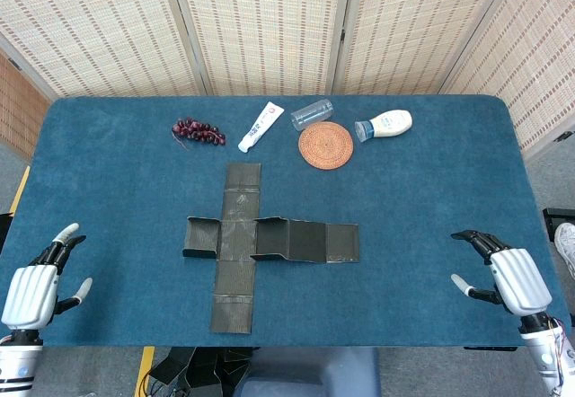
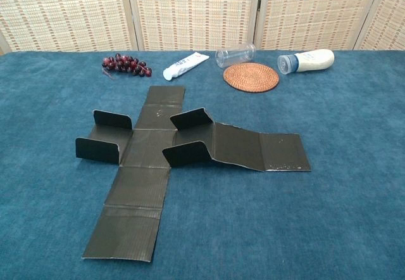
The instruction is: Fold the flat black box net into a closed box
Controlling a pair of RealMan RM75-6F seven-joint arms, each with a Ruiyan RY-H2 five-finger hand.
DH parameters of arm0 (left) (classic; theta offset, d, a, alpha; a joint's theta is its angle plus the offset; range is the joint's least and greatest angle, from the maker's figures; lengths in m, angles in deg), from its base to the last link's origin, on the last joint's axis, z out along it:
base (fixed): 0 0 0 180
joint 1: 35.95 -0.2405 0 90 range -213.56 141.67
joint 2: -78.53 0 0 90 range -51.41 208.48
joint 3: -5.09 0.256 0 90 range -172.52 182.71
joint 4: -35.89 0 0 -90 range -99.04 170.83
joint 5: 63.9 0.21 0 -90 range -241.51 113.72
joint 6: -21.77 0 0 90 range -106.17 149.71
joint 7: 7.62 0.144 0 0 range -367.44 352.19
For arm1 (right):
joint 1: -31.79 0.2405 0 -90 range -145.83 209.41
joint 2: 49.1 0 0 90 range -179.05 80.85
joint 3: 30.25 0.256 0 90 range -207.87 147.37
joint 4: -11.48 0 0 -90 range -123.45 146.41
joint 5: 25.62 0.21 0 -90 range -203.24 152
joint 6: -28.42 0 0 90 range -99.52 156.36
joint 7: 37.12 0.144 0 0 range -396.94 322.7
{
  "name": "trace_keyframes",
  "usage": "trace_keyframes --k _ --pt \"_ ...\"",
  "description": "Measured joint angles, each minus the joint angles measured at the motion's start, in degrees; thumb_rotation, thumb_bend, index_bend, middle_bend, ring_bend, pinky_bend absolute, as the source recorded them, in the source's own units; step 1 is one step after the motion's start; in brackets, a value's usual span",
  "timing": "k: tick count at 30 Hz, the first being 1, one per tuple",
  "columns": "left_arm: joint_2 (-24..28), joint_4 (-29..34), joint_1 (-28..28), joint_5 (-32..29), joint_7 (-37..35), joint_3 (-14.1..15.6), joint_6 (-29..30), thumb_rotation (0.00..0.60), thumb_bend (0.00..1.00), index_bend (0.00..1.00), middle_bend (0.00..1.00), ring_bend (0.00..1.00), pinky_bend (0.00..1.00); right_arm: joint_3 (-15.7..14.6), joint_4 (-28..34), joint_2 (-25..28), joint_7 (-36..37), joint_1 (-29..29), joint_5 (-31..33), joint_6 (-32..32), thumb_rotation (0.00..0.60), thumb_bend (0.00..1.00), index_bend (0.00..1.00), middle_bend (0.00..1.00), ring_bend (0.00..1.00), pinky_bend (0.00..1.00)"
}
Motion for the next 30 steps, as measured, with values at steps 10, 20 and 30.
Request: trace_keyframes --k 10,20,30 --pt "0.2 0.3 0.3 0.6 0.0 -0.1 -0.1 0.600 0.27 0.18 0.13 0.25 0.45 0.1 2.3 0.4 -3.1 0.0 1.3 -0.4 0.600 0.19 0.24 0.29 0.42 0.58" --pt "0.5 0.7 0.5 2.9 -0.5 0.3 0.5 0.600 0.27 0.18 0.13 0.25 0.43 1.9 13.6 1.6 -19.9 2.7 10.5 -7.5 0.600 0.07 0.06 0.24 0.79 0.91" --pt "0.9 0.7 0.6 4.4 -1.2 0.9 0.5 0.600 0.27 0.18 0.13 0.25 0.43 5.5 24.9 -2.4 -43.7 12.3 33.6 -16.5 0.600 0.00 0.03 0.17 0.79 0.91"
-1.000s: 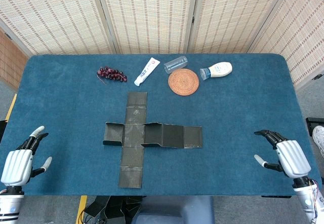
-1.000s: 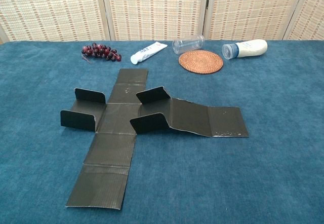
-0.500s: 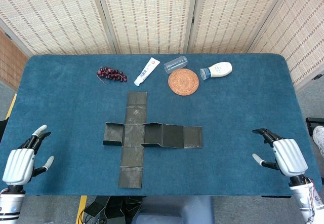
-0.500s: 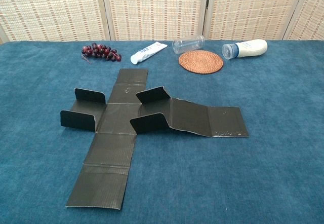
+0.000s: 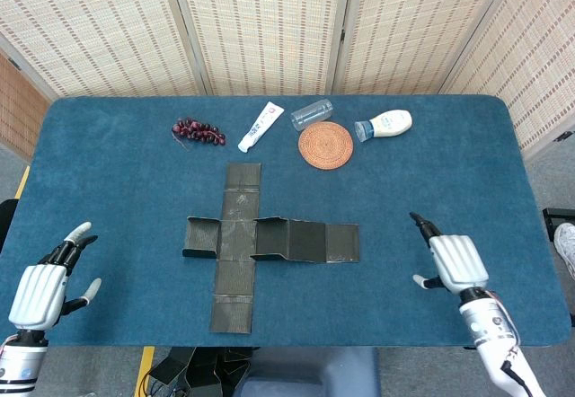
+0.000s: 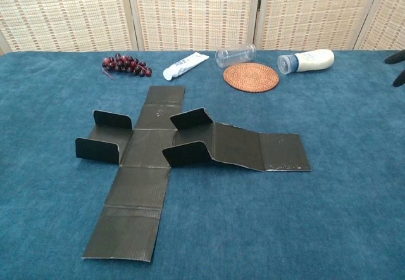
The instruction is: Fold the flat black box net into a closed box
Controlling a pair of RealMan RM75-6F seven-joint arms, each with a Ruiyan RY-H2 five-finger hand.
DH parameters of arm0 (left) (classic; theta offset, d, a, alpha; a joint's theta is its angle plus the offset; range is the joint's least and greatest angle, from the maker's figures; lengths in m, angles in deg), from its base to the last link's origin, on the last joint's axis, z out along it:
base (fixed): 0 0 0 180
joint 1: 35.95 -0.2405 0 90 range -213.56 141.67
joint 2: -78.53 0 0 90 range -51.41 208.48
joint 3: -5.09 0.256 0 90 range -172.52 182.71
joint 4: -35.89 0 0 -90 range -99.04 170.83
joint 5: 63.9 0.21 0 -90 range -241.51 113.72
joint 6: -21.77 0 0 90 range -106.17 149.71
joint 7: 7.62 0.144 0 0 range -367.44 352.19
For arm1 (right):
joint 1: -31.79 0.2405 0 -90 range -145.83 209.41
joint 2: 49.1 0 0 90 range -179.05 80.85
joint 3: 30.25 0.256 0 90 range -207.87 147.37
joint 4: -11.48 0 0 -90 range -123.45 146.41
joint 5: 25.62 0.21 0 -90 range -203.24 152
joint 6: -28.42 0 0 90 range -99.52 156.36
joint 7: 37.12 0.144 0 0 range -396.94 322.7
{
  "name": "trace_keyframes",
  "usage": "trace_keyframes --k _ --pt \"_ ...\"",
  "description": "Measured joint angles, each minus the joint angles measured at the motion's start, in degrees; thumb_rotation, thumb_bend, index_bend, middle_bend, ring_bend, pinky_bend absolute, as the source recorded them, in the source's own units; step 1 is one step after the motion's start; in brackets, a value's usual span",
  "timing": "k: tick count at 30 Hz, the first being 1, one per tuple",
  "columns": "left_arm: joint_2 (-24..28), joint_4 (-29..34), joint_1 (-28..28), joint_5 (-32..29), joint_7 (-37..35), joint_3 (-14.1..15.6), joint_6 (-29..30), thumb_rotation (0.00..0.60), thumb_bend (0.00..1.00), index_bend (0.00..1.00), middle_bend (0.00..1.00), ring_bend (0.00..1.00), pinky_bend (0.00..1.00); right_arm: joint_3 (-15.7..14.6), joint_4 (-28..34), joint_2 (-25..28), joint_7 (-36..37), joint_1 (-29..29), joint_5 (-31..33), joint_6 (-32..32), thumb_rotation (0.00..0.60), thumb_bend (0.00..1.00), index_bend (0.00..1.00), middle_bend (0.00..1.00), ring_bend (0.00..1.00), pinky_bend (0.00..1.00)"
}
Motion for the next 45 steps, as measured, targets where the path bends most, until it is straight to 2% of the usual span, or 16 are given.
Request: trace_keyframes --k 5,11,24,36,45 --pt "0.5 0.2 -0.2 0.6 -0.4 0.1 0.6 0.600 0.27 0.18 0.13 0.25 0.43 1.5 1.3 -5.1 -7.9 6.4 10.6 -1.8 0.600 0.00 0.03 0.11 0.79 0.91" --pt "0.7 0.3 -0.4 1.0 -0.7 0.5 0.8 0.600 0.27 0.18 0.13 0.25 0.43 3.2 -0.2 -12.8 -16.3 14.5 22.4 -1.3 0.600 0.00 0.06 0.09 0.79 0.91" --pt "1.1 0.2 -0.6 1.5 -1.3 0.7 1.0 0.600 0.27 0.18 0.13 0.25 0.43 6.9 -11.2 -27.2 -26.9 28.5 40.8 2.7 0.600 0.00 0.06 0.10 0.79 0.91" --pt "1.6 -0.5 -0.8 1.3 -2.6 0.7 1.1 0.600 0.27 0.18 0.13 0.25 0.43 9.9 -20.6 -34.9 -32.0 36.1 50.3 4.0 0.600 0.00 0.06 0.10 0.79 0.91" --pt "1.6 -1.4 -0.9 1.0 -3.8 0.7 1.0 0.600 0.27 0.18 0.13 0.25 0.43 11.1 -24.8 -37.7 -33.9 39.6 53.3 3.7 0.600 0.00 0.06 0.10 0.79 0.91"
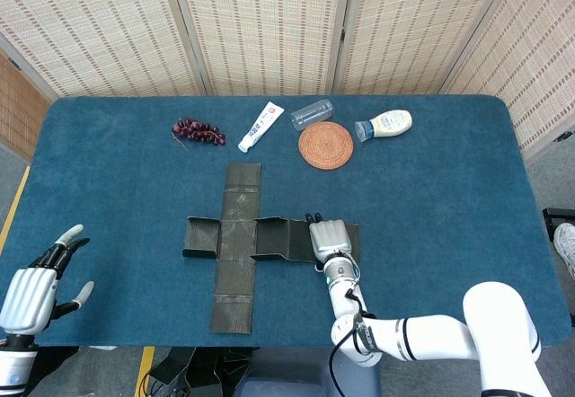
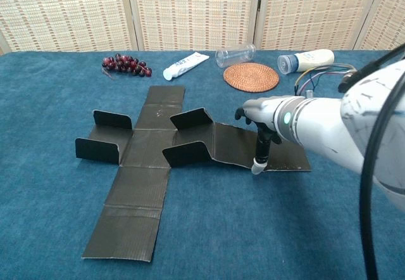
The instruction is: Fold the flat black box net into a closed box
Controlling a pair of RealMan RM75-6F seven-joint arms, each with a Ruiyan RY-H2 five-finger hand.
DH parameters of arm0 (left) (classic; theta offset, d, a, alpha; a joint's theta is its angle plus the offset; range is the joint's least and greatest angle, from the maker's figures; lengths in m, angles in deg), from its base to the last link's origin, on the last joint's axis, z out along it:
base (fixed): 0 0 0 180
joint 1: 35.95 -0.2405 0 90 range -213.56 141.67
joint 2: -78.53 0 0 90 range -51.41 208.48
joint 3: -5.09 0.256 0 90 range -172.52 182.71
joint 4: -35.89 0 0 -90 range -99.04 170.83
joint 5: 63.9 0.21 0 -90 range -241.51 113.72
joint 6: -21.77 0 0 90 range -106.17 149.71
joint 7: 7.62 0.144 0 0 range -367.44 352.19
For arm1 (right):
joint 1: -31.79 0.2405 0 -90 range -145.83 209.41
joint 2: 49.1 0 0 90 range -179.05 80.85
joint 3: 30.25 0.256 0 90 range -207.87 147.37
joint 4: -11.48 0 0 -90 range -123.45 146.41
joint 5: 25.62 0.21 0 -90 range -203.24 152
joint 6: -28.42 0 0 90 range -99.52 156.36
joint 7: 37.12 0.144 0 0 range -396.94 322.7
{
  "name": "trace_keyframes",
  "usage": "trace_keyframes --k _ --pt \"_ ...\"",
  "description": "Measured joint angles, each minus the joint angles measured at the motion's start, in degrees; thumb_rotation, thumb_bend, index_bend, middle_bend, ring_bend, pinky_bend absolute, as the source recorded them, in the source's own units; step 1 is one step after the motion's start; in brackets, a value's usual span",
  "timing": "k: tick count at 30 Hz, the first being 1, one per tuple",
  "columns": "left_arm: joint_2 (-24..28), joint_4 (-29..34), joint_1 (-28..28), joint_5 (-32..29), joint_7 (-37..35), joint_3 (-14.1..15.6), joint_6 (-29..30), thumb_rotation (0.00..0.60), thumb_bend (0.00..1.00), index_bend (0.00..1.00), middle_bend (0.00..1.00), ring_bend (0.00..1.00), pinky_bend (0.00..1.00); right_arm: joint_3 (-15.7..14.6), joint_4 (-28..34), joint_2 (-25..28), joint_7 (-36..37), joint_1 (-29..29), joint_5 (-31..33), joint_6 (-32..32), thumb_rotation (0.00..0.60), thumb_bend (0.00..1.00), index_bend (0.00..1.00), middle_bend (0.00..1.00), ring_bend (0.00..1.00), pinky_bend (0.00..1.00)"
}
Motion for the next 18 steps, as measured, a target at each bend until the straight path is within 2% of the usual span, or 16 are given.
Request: trace_keyframes --k 18 --pt "-0.4 -2.1 0.2 -0.6 -2.1 -0.1 -0.6 0.600 0.27 0.18 0.13 0.25 0.42 1.7 -6.8 -4.9 -3.9 4.8 4.0 -0.5 0.600 0.00 0.06 0.12 0.79 0.91"
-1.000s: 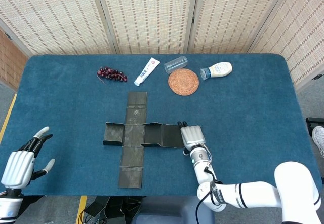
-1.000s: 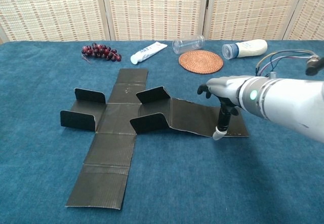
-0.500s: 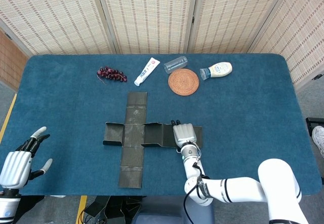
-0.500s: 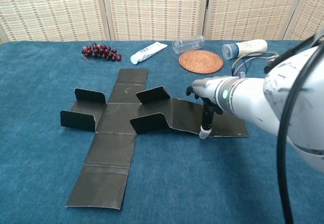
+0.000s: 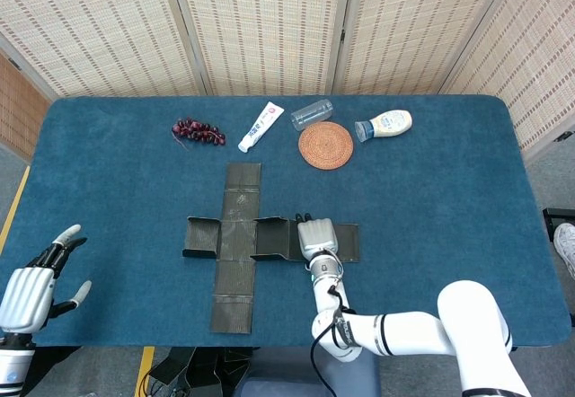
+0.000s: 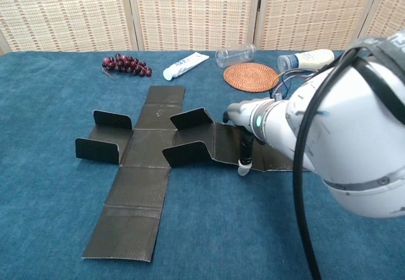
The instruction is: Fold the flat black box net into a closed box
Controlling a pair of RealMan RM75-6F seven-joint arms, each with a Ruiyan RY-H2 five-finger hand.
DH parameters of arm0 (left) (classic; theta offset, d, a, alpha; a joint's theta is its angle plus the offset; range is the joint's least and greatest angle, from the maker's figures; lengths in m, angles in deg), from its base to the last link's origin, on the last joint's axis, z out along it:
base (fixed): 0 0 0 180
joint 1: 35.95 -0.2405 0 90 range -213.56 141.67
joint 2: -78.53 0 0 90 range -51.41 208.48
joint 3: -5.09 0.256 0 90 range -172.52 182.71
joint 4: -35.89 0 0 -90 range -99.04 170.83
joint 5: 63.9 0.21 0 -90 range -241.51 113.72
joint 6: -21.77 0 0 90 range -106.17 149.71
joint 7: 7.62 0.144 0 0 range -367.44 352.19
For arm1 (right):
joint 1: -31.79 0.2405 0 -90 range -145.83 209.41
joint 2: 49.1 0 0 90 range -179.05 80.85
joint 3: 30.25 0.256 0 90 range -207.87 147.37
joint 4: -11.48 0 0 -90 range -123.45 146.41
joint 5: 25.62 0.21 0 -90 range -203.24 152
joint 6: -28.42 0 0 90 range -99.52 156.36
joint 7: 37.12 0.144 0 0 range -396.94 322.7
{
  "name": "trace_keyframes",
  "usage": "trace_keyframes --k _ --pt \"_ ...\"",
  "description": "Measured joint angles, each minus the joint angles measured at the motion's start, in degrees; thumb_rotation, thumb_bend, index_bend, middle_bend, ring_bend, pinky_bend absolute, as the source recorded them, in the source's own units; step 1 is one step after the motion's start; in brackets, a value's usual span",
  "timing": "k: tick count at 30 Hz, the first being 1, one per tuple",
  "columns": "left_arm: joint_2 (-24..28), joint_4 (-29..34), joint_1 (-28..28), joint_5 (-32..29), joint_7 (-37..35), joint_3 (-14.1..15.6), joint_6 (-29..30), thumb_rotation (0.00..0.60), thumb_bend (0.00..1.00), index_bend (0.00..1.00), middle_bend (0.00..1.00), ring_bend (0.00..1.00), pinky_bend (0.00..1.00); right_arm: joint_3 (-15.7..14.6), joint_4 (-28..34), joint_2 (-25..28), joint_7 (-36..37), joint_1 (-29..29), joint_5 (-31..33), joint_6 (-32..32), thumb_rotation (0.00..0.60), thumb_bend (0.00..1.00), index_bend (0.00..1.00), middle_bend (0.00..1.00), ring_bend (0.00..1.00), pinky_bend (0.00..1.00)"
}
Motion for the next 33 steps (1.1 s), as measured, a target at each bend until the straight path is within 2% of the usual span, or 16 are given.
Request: trace_keyframes --k 4,13,20,23,26,30,33 --pt "-0.1 -0.3 0.0 -0.1 -0.3 0.0 -0.1 0.600 0.27 0.18 0.13 0.25 0.42 0.1 -0.6 -0.7 0.0 0.3 -0.1 -0.5 0.600 0.00 0.09 0.14 0.79 0.91" --pt "-0.5 -1.2 0.2 -0.1 -0.8 -0.1 -0.3 0.600 0.27 0.18 0.13 0.25 0.42 -0.3 -2.4 -2.0 2.7 -0.1 -3.9 -0.7 0.600 0.12 0.19 0.24 0.81 0.94" --pt "-1.2 -3.3 1.9 0.6 -2.0 -1.1 -0.9 0.600 0.27 0.23 0.13 0.25 0.42 -1.1 -2.4 -1.5 9.0 -2.4 -10.5 -3.4 0.600 0.22 0.25 0.29 0.82 0.95" --pt "-1.8 -5.6 3.5 1.2 -3.5 -2.0 -1.8 0.600 0.26 0.27 0.18 0.32 0.43 -1.8 -1.6 0.2 11.8 -3.9 -12.7 -5.8 0.600 0.24 0.25 0.29 0.82 0.95" --pt "-3.1 -9.4 5.7 2.4 -4.5 -2.8 -2.7 0.600 0.18 0.29 0.23 0.44 0.49 -2.8 -0.3 2.1 13.0 -4.9 -14.4 -7.4 0.600 0.24 0.25 0.29 0.82 0.95" --pt "-6.0 -15.8 10.1 4.2 -5.7 -3.7 -5.3 0.600 0.13 0.27 0.23 0.56 0.62 -3.8 0.9 3.7 13.6 -5.3 -15.0 -8.4 0.600 0.25 0.25 0.29 0.82 0.95" --pt "-8.9 -21.3 13.6 5.8 -5.7 -4.2 -7.6 0.600 0.11 0.25 0.20 0.60 0.66 -4.1 1.0 4.1 13.7 -5.1 -14.8 -8.6 0.600 0.25 0.25 0.29 0.82 0.95"
